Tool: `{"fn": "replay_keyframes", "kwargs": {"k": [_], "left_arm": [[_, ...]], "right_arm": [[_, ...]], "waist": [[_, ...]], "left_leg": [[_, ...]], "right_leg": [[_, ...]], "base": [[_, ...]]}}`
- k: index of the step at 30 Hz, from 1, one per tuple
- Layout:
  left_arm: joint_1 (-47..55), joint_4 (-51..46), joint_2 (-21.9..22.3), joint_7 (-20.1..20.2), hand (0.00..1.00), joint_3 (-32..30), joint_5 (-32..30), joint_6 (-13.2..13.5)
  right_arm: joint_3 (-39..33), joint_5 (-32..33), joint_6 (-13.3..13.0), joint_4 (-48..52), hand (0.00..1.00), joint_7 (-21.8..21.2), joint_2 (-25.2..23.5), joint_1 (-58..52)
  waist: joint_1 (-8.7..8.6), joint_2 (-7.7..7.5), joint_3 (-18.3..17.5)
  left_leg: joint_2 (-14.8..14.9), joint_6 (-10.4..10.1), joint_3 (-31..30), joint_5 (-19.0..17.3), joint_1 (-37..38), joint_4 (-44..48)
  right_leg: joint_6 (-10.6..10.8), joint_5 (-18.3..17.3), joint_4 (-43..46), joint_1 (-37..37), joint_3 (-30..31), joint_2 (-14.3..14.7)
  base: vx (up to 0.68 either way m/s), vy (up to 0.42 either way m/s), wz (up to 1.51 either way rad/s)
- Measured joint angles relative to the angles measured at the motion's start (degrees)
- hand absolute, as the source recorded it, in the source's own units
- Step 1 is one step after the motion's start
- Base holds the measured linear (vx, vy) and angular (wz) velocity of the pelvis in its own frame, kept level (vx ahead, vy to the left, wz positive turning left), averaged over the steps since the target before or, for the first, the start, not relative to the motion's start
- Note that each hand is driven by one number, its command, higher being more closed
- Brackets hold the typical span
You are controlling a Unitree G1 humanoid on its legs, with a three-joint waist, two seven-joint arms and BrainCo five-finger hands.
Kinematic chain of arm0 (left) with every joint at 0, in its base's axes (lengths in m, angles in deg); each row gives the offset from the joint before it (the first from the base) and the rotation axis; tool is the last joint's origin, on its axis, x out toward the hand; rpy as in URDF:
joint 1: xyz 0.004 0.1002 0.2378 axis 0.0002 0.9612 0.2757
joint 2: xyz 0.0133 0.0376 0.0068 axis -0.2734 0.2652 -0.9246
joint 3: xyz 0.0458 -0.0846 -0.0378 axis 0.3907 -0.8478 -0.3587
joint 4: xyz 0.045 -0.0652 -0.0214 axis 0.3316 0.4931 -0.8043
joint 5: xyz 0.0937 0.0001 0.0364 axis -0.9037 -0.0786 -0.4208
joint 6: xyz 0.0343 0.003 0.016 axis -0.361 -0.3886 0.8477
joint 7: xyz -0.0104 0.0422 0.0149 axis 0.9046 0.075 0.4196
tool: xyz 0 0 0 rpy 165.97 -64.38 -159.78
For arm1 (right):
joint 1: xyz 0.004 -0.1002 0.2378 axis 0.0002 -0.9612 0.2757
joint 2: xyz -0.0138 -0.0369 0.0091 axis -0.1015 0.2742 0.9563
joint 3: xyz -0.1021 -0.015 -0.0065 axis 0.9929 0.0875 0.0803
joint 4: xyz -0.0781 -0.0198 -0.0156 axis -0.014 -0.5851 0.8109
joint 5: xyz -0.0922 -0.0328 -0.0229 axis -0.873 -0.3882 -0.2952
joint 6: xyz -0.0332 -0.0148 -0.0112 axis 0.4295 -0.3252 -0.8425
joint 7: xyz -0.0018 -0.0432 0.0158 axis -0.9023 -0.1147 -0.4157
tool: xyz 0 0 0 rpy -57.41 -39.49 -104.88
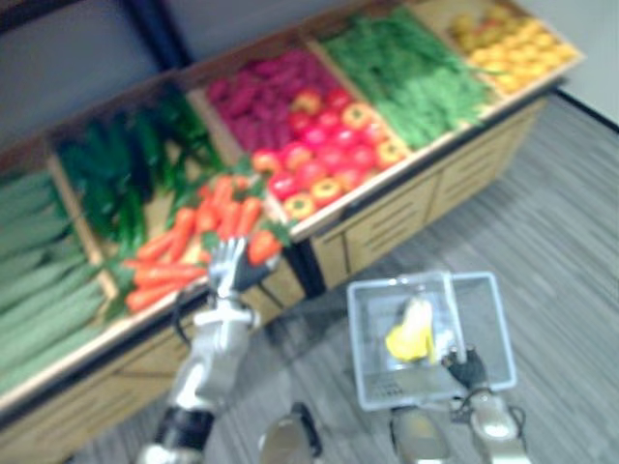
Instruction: Pick vegetable in the basket
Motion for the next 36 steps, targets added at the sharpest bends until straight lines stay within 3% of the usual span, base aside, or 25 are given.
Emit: {"fn": "replay_keyframes", "kwargs": {"k": [1, 2, 5, 7, 8, 9, 10, 11, 12, 13, 14, 15, 16, 17, 18, 19, 20, 21, 22, 25, 33, 36], "left_arm": [[2.6, 0.1, 2.9, 0.1, 1.0, 0.0, 0.1, 0.2], [3.9, 0.3, 4.8, 0.1, 1.0, 0.0, 1.2, 0.4], [4.4, 1.8, 6.4, 1.5, 1.0, 2.5, 2.3, 1.2], [3.8, 3.5, 6.8, 2.2, 1.0, 4.3, 2.4, 1.3], [2.5, 5.6, 7.0, 2.8, 1.0, 5.3, 3.0, 1.4], [0.6, 8.0, 7.3, 3.4, 1.0, 6.5, 4.1, 1.3], [-1.4, 9.8, 7.7, 4.0, 1.0, 7.2, 4.3, 1.3], [-1.6, 10.1, 7.7, 4.1, 1.0, 7.3, 4.3, 1.3], [-2.3, 11.7, 7.9, 4.1, 1.0, 7.4, 4.3, 1.2], [-2.1, 12.5, 8.0, 4.1, 1.0, 7.4, 4.3, 1.2], [-2.0, 12.6, 7.9, 4.2, 1.0, 7.5, 4.3, 1.1], [-2.2, 13.0, 7.8, 4.2, 1.0, 7.1, 4.3, 0.9], [-3.1, 14.4, 7.3, 4.2, 1.0, 7.2, 4.3, 0.9], [-3.0, 15.1, 7.6, 4.2, 1.0, 7.3, 4.2, 0.9], [-4.4, 17.5, 7.7, 4.4, 1.0, 8.3, 4.2, 0.9], [-5.2, 19.1, 7.7, 5.2, 1.0, 10.8, 3.9, 1.0], [-5.3, 19.8, 7.8, 4.7, 1.0, 11.2, 3.7, 0.9], [-5.0, 22.4, 9.2, 5.0, 1.0, 11.6, 3.3, 0.7], [-5.0, 24.5, 9.6, 5.4, 1.0, 12.3, 3.3, 0.7], [-6.2, 29.8, 9.7, 6.7, 1.0, 17.0, 2.8, 0.8], [-14.1, 43.6, 13.2, 7.7, 1.0, 24.7, -0.8, 1.1], [-14.9, 48.3, 12.4, 7.7, 1.0, 24.8, -0.8, 0.1]], "right_arm": [[0.0, 0.0, 0.1, 0.0, 1.0, -0.3, 0.4, -0.2], [-0.3, 0.0, 0.4, 0.1, 1.0, -0.8, 0.2, -0.8], [-0.3, 0.0, 0.9, 5.6, 1.0, -2.8, -2.8, -5.4], [0.0, 0.6, 1.4, 8.1, 1.0, -3.2, -3.6, -7.0], [0.0, 2.0, 1.5, 9.6, 1.0, -3.5, -3.9, -7.5], [0.2, 2.5, 1.5, 10.7, 1.0, -3.8, -3.9, -7.4], [0.8, 3.3, 1.4, 11.7, 1.0, -4.0, -3.8, -7.0], [1.1, 3.3, 1.4, 11.9, 1.0, -4.0, -3.8, -6.9], [2.2, 3.4, 1.5, 11.9, 1.0, -4.1, -3.5, -6.7], [3.4, 3.4, 1.5, 11.9, 1.0, -4.5, -3.2, -6.9], [4.3, 3.4, 1.5, 11.9, 1.0, -4.6, -2.9, -6.8], [6.3, 3.4, 1.6, 11.9, 1.0, -5.0, -2.3, -7.0], [8.3, 3.7, 1.6, 11.9, 1.0, -5.4, -1.3, -5.9], [8.8, 3.9, 1.7, 11.9, 1.0, -5.9, -0.6, -5.1], [9.7, 4.5, 1.8, 12.2, 1.0, -6.8, 0.2, -4.5], [10.8, 4.6, 1.8, 12.4, 1.0, -7.4, 0.3, -5.6], [11.0, 5.0, 2.1, 11.9, 1.0, -7.4, 0.2, -5.6], [11.2, 6.1, 2.8, 11.3, 1.0, -7.3, 0.5, -5.7], [11.5, 6.8, 3.3, 11.3, 1.0, -7.3, 0.6, -5.9], [14.4, 6.8, 3.7, 11.7, 1.0, -7.4, 1.9, -5.9], [20.4, 10.2, 3.7, 19.3, 1.0, -7.5, 3.8, -7.7], [22.4, 12.7, 3.7, 20.7, 1.0, -8.8, 3.7, -7.3]], "waist": [[1.04, 1.69, -1.3], [0.72, 2.15, -1.9], [0.18, -0.45, -2.8], [-1.12, -1.19, -2.7], [-1.2, -1.49, -2.9], [-1.33, -1.39, -2.9], [-1.09, -1.56, -2.7], [-1.04, -1.84, -2.7], [-1.06, -2.36, -2.9], [-0.91, -2.45, -2.9], [-1.0, -2.73, -3.1], [-1.06, -3.06, -3.5], [-0.8, -2.57, -3.8], [-0.27, -1.33, -4.5], [-1.08, -1.08, -4.5], [-1.32, -2.78, -5.0], [-1.07, -3.17, -5.1], [-0.62, -1.39, -5.9], [-0.74, -1.03, -6.2], [-0.89, -1.4, -6.2], [-1.07, -2.18, -6.3], [-1.05, -3.28, -6.2]], "left_leg": [[-2.4, -0.4, -6.9, -1.0, 0.9, -2.1], [-2.0, -0.7, -6.9, -3.6, 3.2, -4.6], [-3.3, 0.1, -0.2, -3.0, 5.6, -8.8], [-3.6, 0.5, 2.3, -2.8, 7.0, -9.6], [-3.4, 0.7, 5.2, -2.6, 7.3, -10.0], [-2.8, 1.9, 8.0, -1.8, 7.2, -10.9], [-2.2, 2.5, 11.2, -0.8, 8.4, -13.2], [-2.2, 2.5, 12.0, -0.6, 8.7, -13.5], [-2.0, 2.6, 15.2, -0.5, 10.0, -13.6], [-1.8, 2.6, 18.2, -0.6, 11.4, -13.0], [-1.8, 2.5, 19.7, -0.6, 11.9, -12.5], [-2.0, 2.1, 21.9, -1.2, 11.8, -12.0], [-1.0, 1.7, 23.7, -1.8, 12.5, -13.4], [1.2, 1.5, 25.1, -1.9, 12.6, -15.1], [2.5, 1.1, 27.2, -1.7, 11.8, -14.8], [1.0, -0.1, 27.6, -1.5, 12.3, -14.1], [0.9, -1.1, 28.1, -1.5, 12.2, -13.6], [2.7, -0.6, 28.6, -0.6, 11.7, -14.1], [3.7, -0.6, 29.5, 0.1, 12.1, -15.1], [3.9, -1.0, 33.3, 1.0, 13.4, -16.9], [1.9, -0.9, 34.6, 2.1, 13.8, -17.0], [1.3, -1.0, 34.7, 1.9, 13.7, -17.4]], "right_leg": [[0.8, 1.1, -0.3, -1.2, 3.8, 2.4], [1.8, 1.8, -0.2, -1.9, 6.6, 4.2], [3.1, 2.6, -0.2, -3.9, 11.6, 3.6], [3.8, 3.4, 0.3, -4.7, 11.1, 3.2], [2.7, 5.2, 0.6, -6.4, 7.0, 2.8], [0.0, 9.0, -1.9, -7.0, -0.4, 2.1], [-4.8, 7.7, -1.4, -7.4, -10.9, 0.8], [-5.9, 6.1, 0.5, -7.9, -14.6, 0.0], [-8.5, 1.5, 7.2, -8.6, -26.2, -3.2], [-10.0, -0.3, 10.6, -8.4, -34.4, -6.1], [-9.1, 0.4, 10.5, -8.3, -37.2, -6.6], [-8.3, 1.7, 7.6, -6.9, -38.7, -5.3], [-6.3, 4.7, 0.6, -5.5, -36.3, -1.4], [-6.8, 3.4, -0.9, -5.6, -36.5, -0.1], [-9.7, -2.5, 11.0, -8.7, -37.6, -2.8], [-4.8, -6.4, 14.1, -7.1, -36.7, -7.3], [-4.1, -6.6, 11.4, -6.4, -35.8, -6.2], [-4.6, -2.8, 5.2, -4.7, -34.7, -2.9], [-5.2, 0.2, 0.4, -3.2, -33.7, -0.6], [-6.0, 3.4, -3.6, -3.1, -29.8, 1.9], [-5.1, 12.8, -16.6, 1.0, -25.7, 1.5], [-4.8, 13.2, -17.4, 0.7, -24.9, 1.3]], "base": [[0.09, 0.245, -2.28], [0.09, 0.175, -1.69], [0.04, 0.129, -1.1], [0.01, 0.094, -0.88], [-0.03, 0.06, -1.13], [-0.06, 0.045, -1.37], [-0.05, 0.025, -0.99], [-0.08, 0.003, -1.04], [-0.08, -0.018, -1.08], [-0.09, -0.03, -1.22], [-0.07, -0.046, -1.24], [-0.12, -0.054, -1.35], [-0.12, -0.052, -1.43], [-0.1, -0.117, -1.25], [0.0, -0.138, -0.79], [0.04, -0.142, -0.63], [0.05, -0.144, -0.6], [0.06, -0.137, -0.78], [0.03, -0.134, -0.77], [0.0, -0.024, -0.8], [-0.08, 0.065, -0.28], [-0.16, 0.059, -0.11]]}}
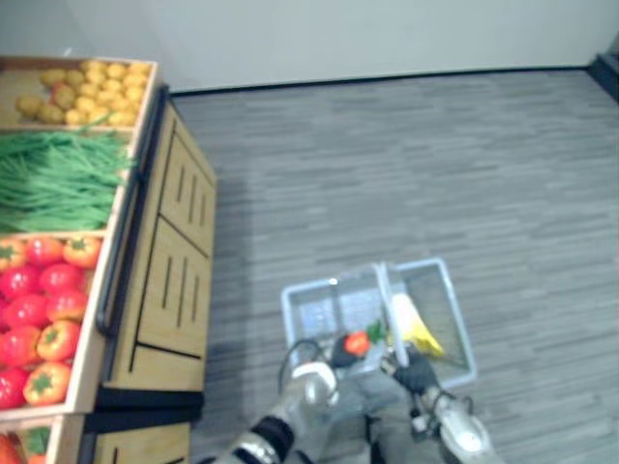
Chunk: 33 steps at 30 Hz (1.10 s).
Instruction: Pick vegetable in the basket
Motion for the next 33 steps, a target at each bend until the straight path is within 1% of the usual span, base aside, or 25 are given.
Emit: {"fn": "replay_keyframes", "kwargs": {"k": [2, 3, 4, 7, 9, 10, 14, 19, 22, 24, 26, 27, 28, 29, 30, 31, 32, 33], "left_arm": [[0.0, 0.6, -0.1, 0.0, 1.0, 0.1, 0.0, -0.6], [-0.1, 1.1, 0.0, 0.0, 0.0, 0.3, 0.0, -0.7], [-0.2, 1.8, 0.1, 0.0, 0.0, 0.8, 0.0, -0.7], [-1.7, 3.8, 1.3, 0.0, 0.0, 2.9, 0.0, -0.7], [-2.4, 3.8, 2.2, 0.0, 0.0, 3.0, -0.1, -0.9], [-2.6, 3.8, 2.3, 0.0, 0.0, 3.6, -0.2, -1.3], [-3.9, 5.2, 2.4, 0.0, 0.0, 4.6, -0.4, -1.5], [-4.6, 5.4, 2.4, -1.8, 0.0, 4.3, -0.4, -1.8], [-4.5, 4.6, 1.9, -3.4, 0.0, 3.7, 0.4, -1.8], [-4.1, 2.5, 1.2, -4.0, 0.0, 2.4, 0.9, -1.7], [-1.8, -3.8, 0.0, -4.3, 0.0, 0.6, 5.0, -0.9], [-0.7, -5.9, -0.5, -4.3, 0.0, 0.0, 6.1, -0.3], [1.8, -9.9, -1.0, -4.3, 0.0, -1.0, 8.8, 0.8], [3.2, -12.0, -1.3, -4.1, 0.0, -1.7, 10.2, 1.4], [6.1, -16.5, -1.8, -4.0, 0.0, -2.1, 14.0, 3.2], [8.6, -21.0, -1.8, -3.9, 0.0, -3.5, 16.9, 4.3], [9.7, -22.8, -1.9, -3.9, 0.0, -4.6, 18.3, 5.0], [11.7, -25.2, -2.3, -3.8, 0.0, -7.4, 21.3, 5.8]], "right_arm": [[0.6, 1.4, 0.0, 0.6, 1.0, -0.6, 0.1, 0.0], [1.6, 2.7, 0.0, 1.0, 1.0, -1.3, 0.2, 0.0], [2.6, 3.3, 0.0, 1.6, 1.0, -1.9, 0.4, -0.1], [4.5, 4.4, 0.0, 2.6, 1.0, -2.8, 0.4, -0.7], [4.3, 4.9, 0.0, 2.9, 1.0, -2.7, 0.5, -0.8], [4.2, 4.9, 0.0, 3.0, 1.0, -2.7, 0.5, -0.7], [4.1, 4.8, 0.0, 3.2, 1.0, -2.4, 0.2, -0.7], [2.5, 4.0, 0.0, 3.5, 1.0, -0.7, -0.3, -0.8], [-0.9, 1.7, 0.0, 3.2, 1.0, 1.2, -1.2, -2.0], [-2.9, 1.0, -0.4, 1.0, 1.0, 1.9, -1.6, -1.9], [-6.6, -1.2, -0.5, -3.5, 1.0, 2.8, -3.9, -1.5], [-7.6, -1.9, -0.5, -4.9, 1.0, 3.1, -4.5, -1.4], [-9.8, -2.8, -0.6, -8.4, 1.0, 4.0, -5.7, -1.0], [-11.2, -3.2, -0.6, -10.5, 1.0, 4.4, -6.1, -0.4], [-13.1, -5.0, -0.5, -14.9, 1.0, 5.4, -6.8, 0.6], [-16.4, -6.2, -0.4, -18.7, 1.0, 6.9, -7.9, 1.5], [-18.0, -6.8, -0.4, -20.3, 1.0, 7.5, -8.1, 2.0], [-20.7, -7.1, -0.3, -22.9, 1.0, 8.9, -8.4, 3.5]], "waist": [[0.01, -0.53, 0.1], [0.0, -1.1, 0.2], [-0.02, -1.35, 0.1], [-0.12, -1.43, 0.1], [-0.03, -1.53, 0.1], [-0.05, -1.55, 0.1], [-0.09, -1.58, 0.1], [-0.06, -1.6, 0.1], [0.05, -1.65, 0.0], [0.02, -1.66, 0.0], [0.14, -1.65, 0.0], [0.13, -1.65, 0.0], [0.13, -1.58, 0.0], [0.14, -1.5, 0.0], [0.06, -1.35, -0.1], [0.28, -1.25, -0.1], [0.39, -1.16, -0.1], [0.45, -0.94, -0.1]], "left_leg": [[-0.3, 0.0, -0.1, -0.2, 0.0, -0.8], [-0.6, 0.0, -0.1, -0.1, 0.0, -1.0], [-0.9, 0.0, -0.3, -0.1, 0.0, -1.4], [-1.6, 0.4, -1.6, -0.3, -1.1, -1.4], [-2.2, 0.8, -1.9, -0.3, -2.0, -1.4], [-2.5, 1.3, -2.1, 0.0, -2.1, -1.4], [-3.3, 1.6, -3.1, -0.1, -2.1, -1.5], [-4.3, 1.9, -3.8, -0.1, -2.0, -1.5], [-4.8, 2.2, -5.3, 0.0, -1.9, -1.5], [-5.0, 2.8, -6.2, -0.1, -2.0, -1.6], [-5.1, 3.1, -6.6, -0.2, -1.6, -1.6], [-5.1, 3.1, -6.7, -0.2, -1.5, -1.6], [-5.0, 3.1, -6.9, -0.2, -0.9, -1.6], [-5.0, 3.1, -7.2, -0.2, -0.7, -1.6], [-4.9, 3.1, -7.7, -0.2, -0.6, -1.7], [-5.0, 3.1, -7.7, -0.2, -0.6, -1.7], [-5.0, 3.1, -7.8, -0.2, -0.7, -1.8], [-4.9, 3.1, -7.7, -0.2, -0.7, -1.8]], "right_leg": [[0.2, 0.1, -0.2, -0.3, -0.1, -0.1], [0.0, 0.0, -0.2, -0.5, -0.4, -0.4], [0.0, 0.0, -0.2, -0.5, -0.9, -0.8], [0.5, 0.4, -0.2, -0.8, -2.7, -2.1], [1.2, 1.1, -0.2, -1.6, -3.2, -2.7], [1.0, 1.4, -0.2, -1.6, -3.4, -3.1], [1.4, 2.1, 0.1, -1.4, -4.0, -3.9], [2.1, 2.6, 0.1, -0.9, -4.7, -5.2], [2.3, 2.8, 0.1, -0.1, -5.6, -5.9], [2.5, 2.9, 0.1, 0.2, -6.2, -6.1], [2.5, 2.8, 0.0, 0.9, -6.7, -6.3], [2.5, 2.8, -0.2, 1.1, -6.8, -6.4], [2.6, 2.7, -0.2, 1.9, -7.2, -6.4], [2.7, 2.6, -0.2, 2.4, -7.5, -6.4], [2.6, 2.3, -0.3, 3.0, -8.0, -6.5], [2.4, 2.1, -0.3, 3.0, -8.2, -6.6], [2.5, 2.0, -0.3, 3.0, -8.3, -6.7], [2.6, 1.9, -0.3, 3.0, -8.4, -6.6]], "base": [[-0.14, 0.024, -0.01], [-0.13, 0.044, 0.02], [-0.12, 0.053, 0.03], [-0.1, 0.083, 0.19], [-0.07, 0.096, 0.18], [-0.04, 0.104, 0.11], [0.01, 0.112, 0.09], [-0.02, 0.104, 0.1], [-0.06, 0.075, 0.2], [-0.08, 0.048, 0.2], [-0.08, 0.037, 0.16], [-0.08, 0.027, 0.13], [-0.06, 0.017, 0.11], [-0.08, 0.02, 0.2], [-0.08, 0.017, 0.19], [-0.08, 0.015, 0.17], [-0.07, 0.009, 0.04], [-0.07, 0.004, 0.06]]}}
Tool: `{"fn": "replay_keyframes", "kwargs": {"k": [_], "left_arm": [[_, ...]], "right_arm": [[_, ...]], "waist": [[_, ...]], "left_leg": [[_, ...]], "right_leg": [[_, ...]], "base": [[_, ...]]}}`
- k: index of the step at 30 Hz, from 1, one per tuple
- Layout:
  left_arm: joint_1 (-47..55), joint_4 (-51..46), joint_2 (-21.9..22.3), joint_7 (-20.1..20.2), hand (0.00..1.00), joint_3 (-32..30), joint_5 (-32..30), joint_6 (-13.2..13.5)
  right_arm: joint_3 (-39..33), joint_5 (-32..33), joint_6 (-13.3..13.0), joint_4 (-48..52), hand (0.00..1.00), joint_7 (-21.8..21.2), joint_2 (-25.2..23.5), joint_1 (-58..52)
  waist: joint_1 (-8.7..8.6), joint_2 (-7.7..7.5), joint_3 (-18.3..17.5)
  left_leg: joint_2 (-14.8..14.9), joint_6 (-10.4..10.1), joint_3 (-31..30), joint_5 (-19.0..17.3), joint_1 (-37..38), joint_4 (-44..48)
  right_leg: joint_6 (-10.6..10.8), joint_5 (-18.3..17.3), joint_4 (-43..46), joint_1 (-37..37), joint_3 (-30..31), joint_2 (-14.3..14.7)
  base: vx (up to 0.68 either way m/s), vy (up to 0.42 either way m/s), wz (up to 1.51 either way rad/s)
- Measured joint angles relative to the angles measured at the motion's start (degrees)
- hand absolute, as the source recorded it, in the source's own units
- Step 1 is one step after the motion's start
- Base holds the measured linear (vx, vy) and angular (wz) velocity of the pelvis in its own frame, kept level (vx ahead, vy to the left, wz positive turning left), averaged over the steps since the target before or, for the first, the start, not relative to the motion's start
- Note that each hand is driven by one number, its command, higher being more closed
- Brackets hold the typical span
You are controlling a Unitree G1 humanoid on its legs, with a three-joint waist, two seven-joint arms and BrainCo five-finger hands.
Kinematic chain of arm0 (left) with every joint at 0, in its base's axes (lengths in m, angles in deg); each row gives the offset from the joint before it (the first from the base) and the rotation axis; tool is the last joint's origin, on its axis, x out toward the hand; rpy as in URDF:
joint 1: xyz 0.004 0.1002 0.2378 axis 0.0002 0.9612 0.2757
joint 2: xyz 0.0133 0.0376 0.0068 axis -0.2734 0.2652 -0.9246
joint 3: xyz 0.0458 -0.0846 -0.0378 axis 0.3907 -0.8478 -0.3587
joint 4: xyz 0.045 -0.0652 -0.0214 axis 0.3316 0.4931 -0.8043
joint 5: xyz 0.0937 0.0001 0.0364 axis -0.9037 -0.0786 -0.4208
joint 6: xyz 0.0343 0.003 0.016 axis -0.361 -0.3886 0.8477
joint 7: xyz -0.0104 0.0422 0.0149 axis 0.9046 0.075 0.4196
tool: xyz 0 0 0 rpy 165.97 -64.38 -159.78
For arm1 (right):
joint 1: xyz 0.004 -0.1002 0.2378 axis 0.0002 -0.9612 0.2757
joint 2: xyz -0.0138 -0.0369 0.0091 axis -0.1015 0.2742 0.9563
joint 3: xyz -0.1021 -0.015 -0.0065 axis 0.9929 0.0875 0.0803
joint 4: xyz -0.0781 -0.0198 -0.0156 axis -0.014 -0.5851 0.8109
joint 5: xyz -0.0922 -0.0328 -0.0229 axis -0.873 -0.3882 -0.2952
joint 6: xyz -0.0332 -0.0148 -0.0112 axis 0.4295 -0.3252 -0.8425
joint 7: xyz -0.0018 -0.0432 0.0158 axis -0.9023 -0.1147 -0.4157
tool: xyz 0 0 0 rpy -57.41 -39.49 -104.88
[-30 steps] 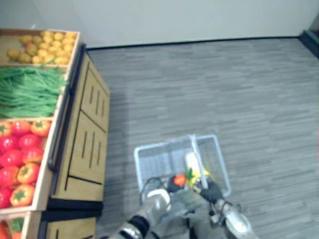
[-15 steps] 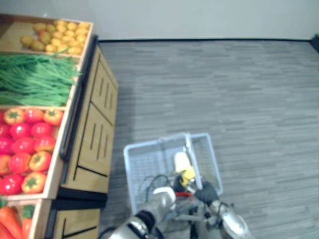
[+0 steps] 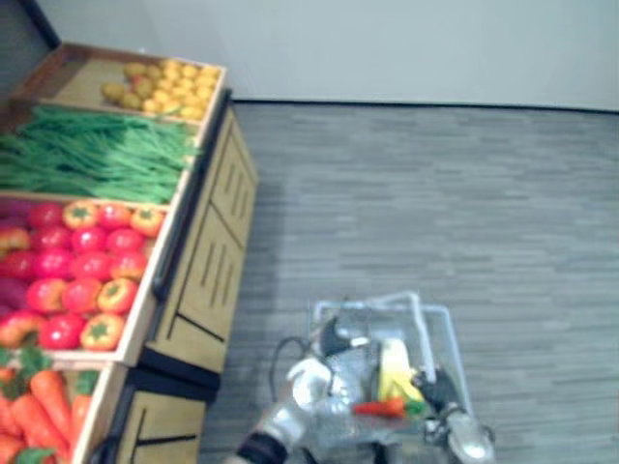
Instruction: Pick vegetable in the basket
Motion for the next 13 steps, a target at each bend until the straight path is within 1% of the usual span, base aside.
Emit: {"fn": "replay_keyframes", "kwargs": {"k": [1, 2, 4, 7, 8, 10, 11, 12, 13], "left_arm": [[1.4, -1.2, -0.2, 0.0, 0.0, -2.6, 3.3, 0.3], [2.0, -1.6, -0.2, 0.0, 0.0, -4.0, 4.6, 0.3], [4.6, -2.5, -0.3, -0.2, 0.0, -8.9, 9.2, 1.2], [5.4, -1.8, -0.3, -2.1, 0.0, -13.8, 15.3, 1.6], [5.2, -0.7, -0.2, -2.5, 0.0, -14.8, 15.5, 1.6], [4.4, 7.1, 0.1, -2.7, 0.0, -17.4, 15.5, 0.9], [4.5, 9.3, 0.3, -2.7, 0.0, -18.1, 15.5, 0.7], [4.5, 14.3, 0.5, -2.7, 0.0, -19.4, 15.4, -0.4], [4.5, 17.0, 0.6, -2.7, 0.0, -20.3, 15.4, -0.9]], "right_arm": [[-2.9, -0.4, 0.0, -1.5, 1.0, 1.6, -0.2, 1.1], [-4.2, -1.1, 0.0, -2.4, 1.0, 2.3, -0.1, 1.4], [-8.8, -4.1, 0.0, -6.6, 1.0, 4.5, 0.1, 1.5], [-12.2, -5.7, 0.0, -10.9, 1.0, 7.1, 0.1, 2.3], [-12.8, -5.7, 0.0, -11.8, 1.0, 7.3, 0.2, 2.7], [-15.6, -5.7, 0.6, -16.0, 1.0, 8.8, 0.6, 4.5], [-16.0, -5.7, 0.7, -16.9, 1.0, 8.8, 0.8, 4.8], [-17.0, -5.7, 0.7, -18.3, 1.0, 9.3, 1.0, 5.6], [-17.6, -5.7, 0.8, -19.1, 1.0, 9.5, 0.9, 5.9]], "waist": [[-0.08, 0.51, -0.2], [-0.1, 0.79, -0.2], [0.11, 1.78, -0.6], [0.53, 2.16, -1.0], [0.63, 2.16, -1.0], [1.17, 2.28, -1.1], [1.22, 2.28, -1.1], [1.22, 2.26, -1.3], [1.22, 2.15, -1.4]], "left_leg": [[0.0, 0.0, -0.2, 0.0, 0.1, 0.0], [0.1, 0.0, -0.2, 0.0, 0.5, 0.0], [0.1, -0.5, -0.5, 0.1, 1.9, -1.1], [0.0, -0.7, -1.3, 0.3, 2.0, -1.7], [0.0, -0.7, -1.3, 0.3, 2.1, -1.8], [0.1, -0.5, -1.5, 0.4, 3.2, -2.0], [0.1, -0.5, -1.5, 0.5, 3.7, -2.3], [0.0, -0.4, -1.6, 0.5, 4.1, -2.7], [0.0, -0.4, -1.6, 0.5, 4.2, -2.7]], "right_leg": [[-0.1, -0.1, 0.0, 0.3, -0.2, 0.0], [-0.2, -0.2, 0.0, 0.6, -0.3, 0.0], [-0.1, -0.8, 0.0, 1.8, -0.9, 0.2], [-0.1, -0.9, 0.0, 1.9, -1.4, 0.3], [-0.1, -0.9, 0.0, 2.0, -1.4, 0.3], [-0.1, -0.9, 0.0, 3.1, -1.7, 0.4], [0.0, -0.9, 0.0, 3.5, -1.7, 0.4], [0.0, -1.0, 0.0, 3.7, -1.8, 0.4], [0.1, -1.0, 0.0, 3.8, -1.9, 0.4]], "base": [[-0.06, 0.002, 0.06], [-0.05, -0.001, 0.07], [-0.02, 0.001, 0.07], [-0.01, 0.01, 0.09], [0.0, 0.017, 0.06], [0.01, 0.023, 0.04], [0.02, 0.033, 0.03], [0.0, 0.0, 0.0], [0.0, 0.0, 0.0]]}}
